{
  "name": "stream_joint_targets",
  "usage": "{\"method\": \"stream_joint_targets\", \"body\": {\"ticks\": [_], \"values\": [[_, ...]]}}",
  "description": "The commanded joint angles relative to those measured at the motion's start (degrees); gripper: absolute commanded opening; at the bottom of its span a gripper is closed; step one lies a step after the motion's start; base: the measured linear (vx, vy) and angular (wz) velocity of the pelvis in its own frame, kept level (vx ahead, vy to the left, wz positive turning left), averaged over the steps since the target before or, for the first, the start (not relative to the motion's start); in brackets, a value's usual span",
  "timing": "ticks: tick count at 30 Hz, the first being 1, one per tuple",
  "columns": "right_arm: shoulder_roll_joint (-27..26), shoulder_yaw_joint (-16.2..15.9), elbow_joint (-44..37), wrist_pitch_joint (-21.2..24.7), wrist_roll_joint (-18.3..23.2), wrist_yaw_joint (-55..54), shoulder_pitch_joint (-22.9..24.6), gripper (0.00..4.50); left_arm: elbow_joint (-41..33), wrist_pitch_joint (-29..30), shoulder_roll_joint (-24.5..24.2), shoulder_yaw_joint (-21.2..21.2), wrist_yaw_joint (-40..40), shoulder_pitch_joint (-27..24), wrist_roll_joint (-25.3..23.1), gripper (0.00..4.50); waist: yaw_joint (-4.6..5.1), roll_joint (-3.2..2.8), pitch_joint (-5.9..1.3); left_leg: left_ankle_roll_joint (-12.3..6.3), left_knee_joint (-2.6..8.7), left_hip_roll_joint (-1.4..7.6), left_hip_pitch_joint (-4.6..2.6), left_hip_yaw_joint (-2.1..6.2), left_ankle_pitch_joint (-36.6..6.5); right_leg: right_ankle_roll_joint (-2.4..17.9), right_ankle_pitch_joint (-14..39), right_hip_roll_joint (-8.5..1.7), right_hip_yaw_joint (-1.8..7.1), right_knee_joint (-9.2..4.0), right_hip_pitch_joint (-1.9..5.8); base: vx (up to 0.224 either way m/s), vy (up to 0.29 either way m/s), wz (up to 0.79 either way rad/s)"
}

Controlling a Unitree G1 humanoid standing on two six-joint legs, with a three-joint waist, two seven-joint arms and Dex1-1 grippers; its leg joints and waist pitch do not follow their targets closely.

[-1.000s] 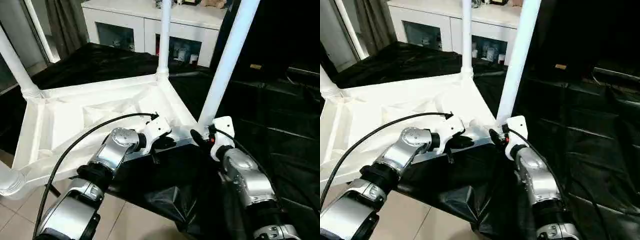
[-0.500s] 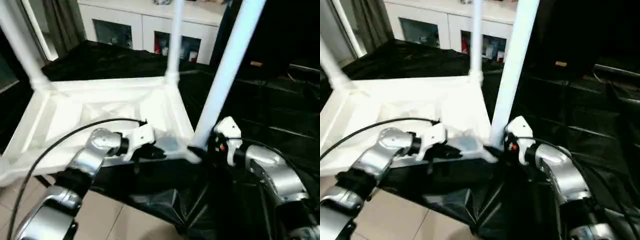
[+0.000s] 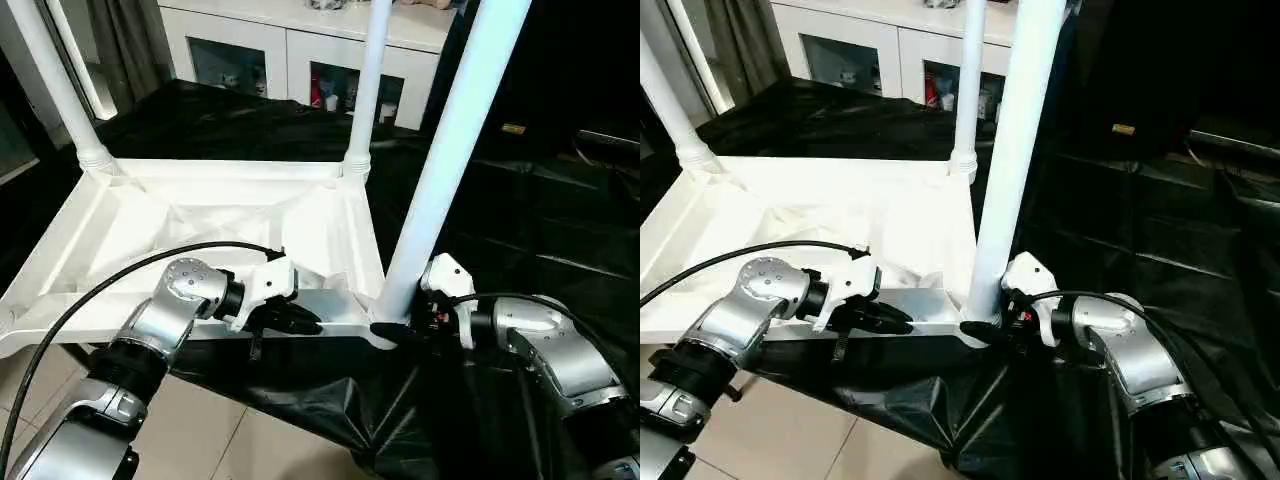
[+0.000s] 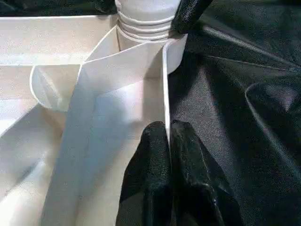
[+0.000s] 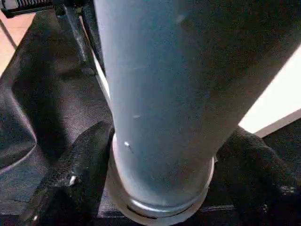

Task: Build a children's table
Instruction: Rotate leg to tighten

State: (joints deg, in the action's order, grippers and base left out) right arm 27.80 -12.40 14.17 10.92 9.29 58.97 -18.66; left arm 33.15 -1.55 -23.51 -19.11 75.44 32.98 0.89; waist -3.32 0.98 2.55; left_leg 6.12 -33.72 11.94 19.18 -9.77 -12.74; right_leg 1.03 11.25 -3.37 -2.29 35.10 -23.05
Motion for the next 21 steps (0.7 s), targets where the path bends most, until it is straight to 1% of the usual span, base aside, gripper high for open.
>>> {"method": "stream_joint_targets", "body": {"ticks": [1,3,4,7,9,11,12,13,14,15,16,17,18,19,20,21], "values": [[0.9,0.1,0.9,0.6,-0.8,-0.3,-1.0,3.16,-1.9,0.0,-0.1,-1.3,2.5,-0.7,0.3,0.0,-0.07,0.37,-3.23,-4.5,3.47,1.04,0.54,-0.3,-4.2,14.0,3.5,-3.8,2.41,-3.39,3.54,0.0,0.0,0.0],[0.8,0.2,0.9,0.7,-0.7,-0.2,-0.9,3.12,-2.0,0.2,-0.1,-1.2,2.5,-0.7,0.4,0.0,-0.06,0.32,-3.29,-4.62,3.46,1.05,0.56,-0.27,-3.7,14.2,2.7,-3.73,2.39,-3.24,3.56,0.0,0.0,0.0],[0.7,0.2,1.0,0.7,-0.6,-0.2,-0.9,2.88,-2.0,0.3,-0.2,-1.2,2.5,-0.7,0.4,0.0,-0.05,0.34,-3.3,-4.72,3.45,1.08,0.54,-0.26,-3.3,14.3,2.0,-3.7,2.37,-3.16,3.54,0.0,0.0,0.0],[0.3,0.5,1.0,0.9,-0.3,-0.2,-0.7,2.76,-1.9,0.5,-0.1,-1.1,2.4,-0.6,0.6,0.0,-0.06,0.35,-3.29,-4.72,3.43,1.02,0.56,-0.28,-3.6,14.4,2.1,-3.7,2.36,-3.2,3.56,0.0,0.0,0.0],[-0.3,1.0,1.2,1.4,-0.1,-1.5,-0.6,2.7,-1.3,0.7,0.3,-0.8,1.1,-0.5,0.2,0.0,-0.09,0.17,-3.3,-4.54,3.42,1.0,0.54,-0.26,-3.7,14.3,2.4,-3.71,2.37,-3.22,3.58,0.0,0.0,0.0],[-0.9,1.4,1.6,1.8,-0.2,-2.8,-0.5,2.7,-0.8,0.9,0.7,-0.7,-0.3,-0.3,-0.3,0.0,-0.06,0.24,-3.3,-4.51,3.41,0.98,0.57,-0.28,-3.7,14.3,2.3,-3.69,2.37,-3.24,3.59,0.0,0.0,0.0],[-2.4,2.3,3.2,2.1,-1.0,-6.8,-0.8,2.7,1.1,1.3,1.5,-0.8,-4.1,0.4,-2.2,0.0,0.1,0.15,-3.16,-4.02,3.47,0.93,0.53,-0.33,-4.4,14.1,3.6,-3.64,2.35,-3.49,3.4,0.0,0.0,0.0],[-2.4,2.3,3.2,2.1,-1.0,-6.8,-0.8,2.69,1.1,1.3,1.5,-0.8,-4.1,0.4,-2.2,0.0,0.09,0.14,-3.11,-3.61,3.54,0.93,0.42,-0.27,-4.9,13.9,4.8,-3.69,2.31,-3.65,3.37,0.0,0.0,0.0],[-3.9,3.2,4.7,2.7,-1.6,-10.6,-1.1,2.69,3.3,1.9,2.7,-0.5,-7.9,1.3,-3.3,0.0,0.08,0.12,-3.14,-3.26,3.56,0.92,0.42,-0.2,-5.3,13.8,5.7,-3.74,2.3,-3.65,3.46,0.0,0.0,0.0],[-7.0,4.5,6.7,4.1,-2.8,-17.8,-1.0,2.68,7.7,1.9,6.0,0.9,-15.8,3.0,-4.4,0.0,0.19,0.12,-2.92,-1.88,3.59,0.68,0.24,-0.3,-7.0,12.8,9.7,-3.61,2.32,-4.21,3.22,0.0,0.0,0.0],[-7.2,4.6,6.7,4.2,-2.8,-18.3,-0.9,2.68,7.9,2.0,6.2,0.9,-16.2,3.1,-4.4,0.0,0.25,0.16,-2.9,-1.5,3.67,0.64,0.13,-0.31,-7.5,12.4,11.2,-3.57,2.34,-4.4,3.13,0.0,0.0,0.0],[-9.5,5.5,7.0,5.5,-2.9,-22.5,-0.7,2.68,9.4,3.2,7.9,1.2,-19.6,3.9,-4.9,0.0,0.25,0.24,-2.91,-0.84,3.75,0.65,0.12,-0.21,-8.0,11.3,13.0,-3.57,2.35,-4.57,3.25,0.0,0.0,0.0],[-13.3,7.0,7.0,6.9,-3.4,-29.6,-0.3,2.67,11.1,4.7,10.3,1.3,-24.3,5.1,-5.7,0.0,0.22,0.06,-2.87,-0.52,3.85,0.66,0.11,-0.18,-8.0,10.6,13.9,-3.62,2.44,-4.67,3.06,0.0,0.0,0.0],[-14.4,7.6,7.0,7.3,-3.5,-31.7,-0.2,2.67,11.6,5.0,10.8,1.2,-25.3,5.4,-6.0,0.0,0.11,0.02,-2.93,-0.26,3.87,0.67,0.04,-0.1,-8.0,10.3,14.1,-3.68,2.41,-4.68,3.13,0.0,0.0,0.0],[-15.9,8.1,6.6,8.3,-3.2,-33.5,-0.1,2.67,12.3,5.7,11.7,1.2,-27.0,5.9,-6.3,0.0,0.11,0.1,-3.03,-0.23,3.91,0.65,0.13,-0.03,-7.8,10.0,13.9,-3.68,2.41,-4.66,3.14,0.0,0.0,0.0],[-17.5,8.4,6.3,9.0,-3.4,-35.8,0.0,2.67,13.1,6.3,12.6,1.2,-28.9,6.5,-6.7,0.0,0.07,-0.17,-3.02,-0.44,3.89,0.68,0.08,-0.08,-7.8,10.0,13.0,-3.65,2.51,-4.61,2.96,0.0,0.0,0.0]]}}
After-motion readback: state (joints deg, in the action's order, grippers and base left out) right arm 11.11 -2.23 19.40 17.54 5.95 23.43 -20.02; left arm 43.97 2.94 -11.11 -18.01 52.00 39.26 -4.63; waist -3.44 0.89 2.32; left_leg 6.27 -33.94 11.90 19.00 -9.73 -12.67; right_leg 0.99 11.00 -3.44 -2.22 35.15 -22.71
